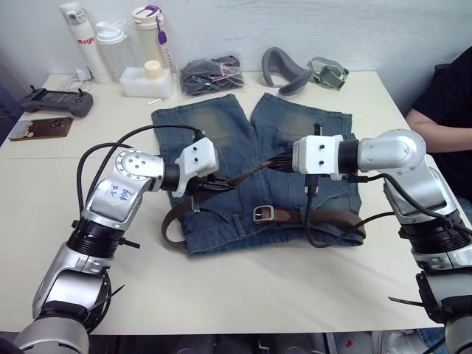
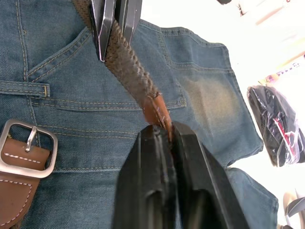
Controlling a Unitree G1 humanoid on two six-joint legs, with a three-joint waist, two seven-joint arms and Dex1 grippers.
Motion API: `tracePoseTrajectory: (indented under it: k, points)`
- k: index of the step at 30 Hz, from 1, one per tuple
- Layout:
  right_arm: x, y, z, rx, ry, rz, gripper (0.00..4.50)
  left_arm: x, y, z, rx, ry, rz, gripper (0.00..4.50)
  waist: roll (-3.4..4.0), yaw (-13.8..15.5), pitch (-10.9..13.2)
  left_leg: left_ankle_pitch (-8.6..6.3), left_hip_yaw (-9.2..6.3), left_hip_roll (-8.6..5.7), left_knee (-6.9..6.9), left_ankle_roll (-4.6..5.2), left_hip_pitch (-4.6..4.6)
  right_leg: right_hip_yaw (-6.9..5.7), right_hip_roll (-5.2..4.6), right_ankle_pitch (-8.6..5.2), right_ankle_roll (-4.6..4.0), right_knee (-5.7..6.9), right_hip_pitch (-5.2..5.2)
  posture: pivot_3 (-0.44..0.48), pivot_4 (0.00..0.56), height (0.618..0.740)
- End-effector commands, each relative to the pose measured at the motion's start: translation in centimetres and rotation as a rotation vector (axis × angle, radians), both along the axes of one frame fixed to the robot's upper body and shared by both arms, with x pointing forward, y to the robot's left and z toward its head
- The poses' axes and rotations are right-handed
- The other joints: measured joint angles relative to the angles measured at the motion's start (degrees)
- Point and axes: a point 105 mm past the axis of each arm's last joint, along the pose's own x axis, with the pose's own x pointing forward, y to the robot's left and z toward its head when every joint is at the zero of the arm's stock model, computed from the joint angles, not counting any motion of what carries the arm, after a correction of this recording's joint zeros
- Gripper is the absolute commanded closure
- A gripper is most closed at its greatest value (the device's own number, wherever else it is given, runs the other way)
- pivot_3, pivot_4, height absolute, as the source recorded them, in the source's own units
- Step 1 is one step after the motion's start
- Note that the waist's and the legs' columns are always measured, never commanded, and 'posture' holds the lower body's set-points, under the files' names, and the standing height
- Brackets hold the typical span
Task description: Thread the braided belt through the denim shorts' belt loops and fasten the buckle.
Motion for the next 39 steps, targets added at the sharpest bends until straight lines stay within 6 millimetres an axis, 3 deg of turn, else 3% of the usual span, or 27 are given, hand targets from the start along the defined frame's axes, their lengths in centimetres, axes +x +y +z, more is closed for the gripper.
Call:
tracePoseTrajectory:
  k: [1, 4, 8, 11, 12, 15, 18, 21, 30, 39]
  points:
    - [0.1, 0.6, -0.2, -0.029, -0.04, 0.015, 4.5, -1.0, 1.5, 1.8, -0.118, 0.106, 0.006, 3.32, 0.0, -0.17, 0.0, 0.0, 0.0, 0.01, 0.0, 0.0, 0.0, 0.01, 0.02, 0.0, 0.0, 0.02, -0.01, 0.0, 0.15, 0.74]
    - [0.8, 0.8, -0.3, -0.023, -0.104, 0.001, 4.5, -0.8, 4.2, 2.6, -0.206, 0.188, 0.13, 1.92, 0.0, -0.33, 0.0, 0.0, 0.0, 0.02, 0.02, -0.02, 0.01, 0.04, 0.03, 0.0, 0.0, 0.08, -0.04, 0.0, 0.15, 0.74]
    - [1.5, 2.1, -1.6, -0.007, -0.194, 0.028, 4.5, -2.8, 5.9, 3.4, -0.295, 0.343, 0.161, 0.03, 0.0, -1.02, 0.0, 0.0, -0.01, 0.02, 0.02, -0.03, 0.02, 0.06, 0.03, 0.0, 0.0, 0.11, -0.05, 0.0, 0.15, 0.74]
    - [1.5, 3.3, -1.7, 0.014, -0.284, 0.071, 4.5, -4.3, 6.7, 5.7, -0.46, 0.534, 0.155, 0.03, 0.0, -1.18, 0.0, 0.0, -0.01, 0.02, 0.11, -0.03, 0.01, 0.05, 0.03, 0.0, 0.0, 0.17, -0.03, 0.0, 0.15, 0.74]
    - [1.5, 3.4, -1.7, 0.023, -0.307, 0.08, 4.5, -6.1, 6.8, 5.9, -0.456, 0.599, 0.092, 0.03, 0.0, -1.23, 0.0, 0.0, -0.02, 0.02, 0.13, -0.03, 0.0, 0.05, 0.04, 0.0, 0.0, 0.2, -0.05, 0.0, 0.15, 0.74]
    - [1.4, 3.6, -1.6, 0.044, -0.351, 0.103, 4.5, -11.2, 7.2, 5.6, -0.385, 0.754, -0.058, 0.03, 0.0, -1.71, 0.0, -0.02, -0.01, 0.01, 0.08, -0.06, 0.03, 0.15, 0.05, 0.0, 0.0, 0.21, -0.07, 0.0, 0.15, 0.74]
    - [1.1, 3.9, -1.6, 0.062, -0.386, 0.13, 4.5, -12.6, 7.5, 4.7, -0.361, 0.866, -0.044, 0.03, 0.02, -1.54, 0.01, -0.03, -0.01, 0.03, 0.07, -0.08, 0.12, 0.21, 0.08, -0.01, -0.01, 0.19, -0.02, 0.0, 0.15, 0.74]
    - [0.3, 4.5, -1.2, 0.083, -0.469, 0.179, 4.5, -12.3, 6.7, 3.2, -0.331, 0.956, -0.016, 0.03, 0.02, -1.29, 0.01, 0.02, -0.07, 0.05, 0.12, -0.16, 0.17, 0.2, 0.12, -0.01, -0.02, 0.34, -0.02, 0.0, 0.15, 0.74]
    - [-1.1, 4.6, -0.4, 0.111, -0.596, 0.235, 4.5, -7.3, 4.8, 0.4, -0.479, 1.095, 0.189, 0.03, -0.02, -1.58, 0.0, -0.02, -0.07, 0.01, 0.17, -0.14, 0.19, 0.43, 0.2, -0.01, -0.01, 0.38, -0.08, 0.0, 0.15, 0.74]
    - [-2.0, 4.5, 0.1, 0.121, -0.623, 0.24, 4.5, -4.5, 3.5, 0.5, -0.648, 1.132, 0.309, 0.03, -0.02, -1.29, -0.01, -0.07, -0.08, 0.03, 0.38, -0.22, 0.24, 0.75, 0.37, -0.01, -0.01, 0.6, -0.19, 0.0, 0.15, 0.74]
